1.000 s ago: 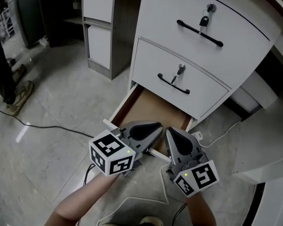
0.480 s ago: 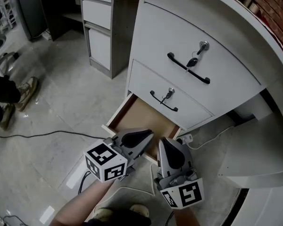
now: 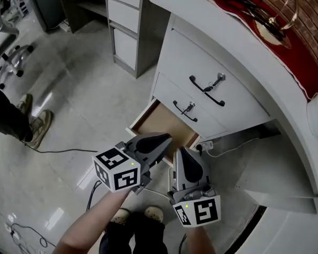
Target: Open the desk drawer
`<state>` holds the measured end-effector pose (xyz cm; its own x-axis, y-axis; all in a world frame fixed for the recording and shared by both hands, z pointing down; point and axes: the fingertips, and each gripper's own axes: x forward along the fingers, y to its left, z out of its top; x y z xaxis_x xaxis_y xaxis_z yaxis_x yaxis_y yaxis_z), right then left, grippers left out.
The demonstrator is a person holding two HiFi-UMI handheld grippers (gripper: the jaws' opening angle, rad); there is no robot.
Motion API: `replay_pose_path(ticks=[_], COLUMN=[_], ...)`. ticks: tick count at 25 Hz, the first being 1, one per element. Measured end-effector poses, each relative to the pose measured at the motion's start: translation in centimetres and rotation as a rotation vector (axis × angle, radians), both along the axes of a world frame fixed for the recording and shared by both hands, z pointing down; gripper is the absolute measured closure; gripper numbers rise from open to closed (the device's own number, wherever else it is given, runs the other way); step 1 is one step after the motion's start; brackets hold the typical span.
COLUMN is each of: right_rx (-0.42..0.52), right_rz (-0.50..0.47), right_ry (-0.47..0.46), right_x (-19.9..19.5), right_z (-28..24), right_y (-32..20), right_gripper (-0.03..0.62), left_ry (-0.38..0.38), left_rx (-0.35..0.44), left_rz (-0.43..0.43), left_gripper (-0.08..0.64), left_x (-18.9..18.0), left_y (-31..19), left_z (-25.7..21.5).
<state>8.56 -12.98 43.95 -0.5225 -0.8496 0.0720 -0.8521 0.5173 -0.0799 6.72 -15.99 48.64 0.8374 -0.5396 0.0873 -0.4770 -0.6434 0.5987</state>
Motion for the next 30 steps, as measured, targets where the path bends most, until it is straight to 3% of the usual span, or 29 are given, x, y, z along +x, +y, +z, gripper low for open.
replay_pose_path(ticks=[9, 18, 22, 25, 30], right_rx=[-0.117, -0.195, -0.253, -0.343, -0.43], right_rz=[0.128, 0.147, 0.211, 0.25, 0.301], right_ry=[-0.18, -0.257, -0.312, -0.434, -0.818], right_x=[-0.1, -0.2, 1.6, 2.7, 4.4], right_z=[-4.4, -5.4, -4.6, -3.4, -3.5], right_y=[1.1, 1.5, 0.3, -0.7, -3.2], right_gripper=[0.577, 0.577, 0.575, 0.574, 0.556], left_ry=[0.03, 0.066, 0.131, 0.191, 0.299], left_rx=[-0.097, -0.181, -0.256, -0.308, -0.376], left_rz=[-0.037, 0.01, 0.009, -0.011, -0.072], left_gripper=[0.523, 0.525, 0.523, 0.523, 0.522], left_x=[-1.0, -0.5, -0.2, -0.1, 0.0], left_y=[0.6, 2.1, 0.6, -1.4, -5.4], left_z=[-4.3, -6.4, -6.6, -6.9, -8.0])
